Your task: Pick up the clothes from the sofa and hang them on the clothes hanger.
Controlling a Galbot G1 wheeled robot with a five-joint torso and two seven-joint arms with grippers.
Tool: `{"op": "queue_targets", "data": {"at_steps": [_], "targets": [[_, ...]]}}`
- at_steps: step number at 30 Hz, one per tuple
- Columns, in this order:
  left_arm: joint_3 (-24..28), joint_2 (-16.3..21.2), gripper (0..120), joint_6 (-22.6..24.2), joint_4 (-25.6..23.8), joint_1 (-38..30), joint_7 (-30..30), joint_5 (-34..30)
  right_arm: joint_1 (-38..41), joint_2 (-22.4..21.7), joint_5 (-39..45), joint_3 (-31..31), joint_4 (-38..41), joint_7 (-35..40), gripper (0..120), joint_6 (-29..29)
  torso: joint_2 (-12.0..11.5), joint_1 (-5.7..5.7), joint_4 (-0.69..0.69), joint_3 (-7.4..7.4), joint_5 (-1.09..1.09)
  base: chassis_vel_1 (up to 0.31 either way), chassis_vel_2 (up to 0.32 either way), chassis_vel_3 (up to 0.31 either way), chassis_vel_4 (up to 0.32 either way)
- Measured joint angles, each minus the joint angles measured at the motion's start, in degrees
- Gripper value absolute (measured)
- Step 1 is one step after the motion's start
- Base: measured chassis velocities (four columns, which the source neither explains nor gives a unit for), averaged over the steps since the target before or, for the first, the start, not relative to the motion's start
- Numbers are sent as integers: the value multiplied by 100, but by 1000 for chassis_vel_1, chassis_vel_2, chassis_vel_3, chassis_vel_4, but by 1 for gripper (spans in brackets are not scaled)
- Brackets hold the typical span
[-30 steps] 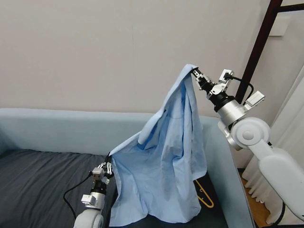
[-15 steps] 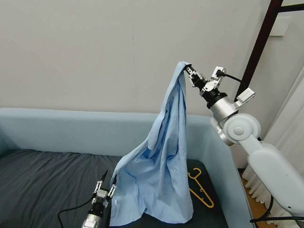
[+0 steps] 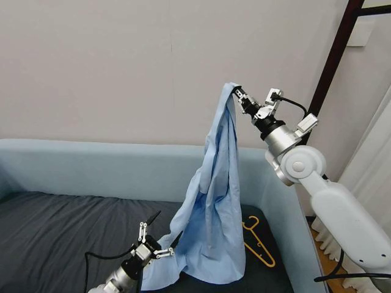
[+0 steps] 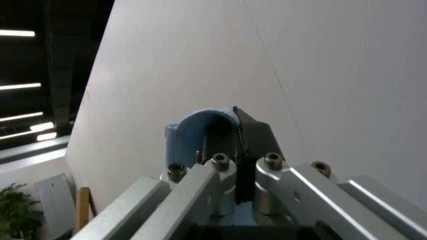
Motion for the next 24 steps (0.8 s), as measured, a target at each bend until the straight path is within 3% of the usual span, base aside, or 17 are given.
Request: {"op": "queue_targets", "data": {"at_steps": [2, 4, 5, 8, 12, 16, 24], "targets": [[168, -61, 100, 159, 3, -252, -87, -49, -2, 28, -39, -28, -36, -6, 0, 0, 0, 0, 1, 0, 0, 0, 0, 0, 0], [586, -142, 100, 457, 77, -647, -695, 2, -9, 63, -88, -41, -92, -12, 0, -1, 0, 0, 0, 0, 0, 0, 0, 0, 0], [586, -142, 100, 457, 77, -647, -695, 2, -9, 63, -88, -41, -92, -12, 0, -1, 0, 0, 0, 0, 0, 0, 0, 0, 0], [1121, -329, 100, 810, 180, -1115, -1637, 229, -16, 88, -148, -54, -186, -12, 0, 5, 0, 0, 1, 0, 0, 0, 0, 0, 0], [1408, -487, 100, 922, 299, -1384, -1871, 375, -16, 85, -172, -58, -265, -16, 0, 10, 0, 0, 1, 1, 1, 0, 0, 0, 0], [1697, -770, 100, 1102, 520, -1607, -2377, 830, -23, 94, -192, -51, -306, -35, 0, 13, 0, 0, 1, 1, 1, 0, 0, 0, 0], [2023, -1685, 100, 1573, 918, -2011, -3802, 1663, -32, 119, -223, -42, -333, -59, 0, 14, -1, 1, 0, 1, 1, 0, 0, 0, 0]]}}
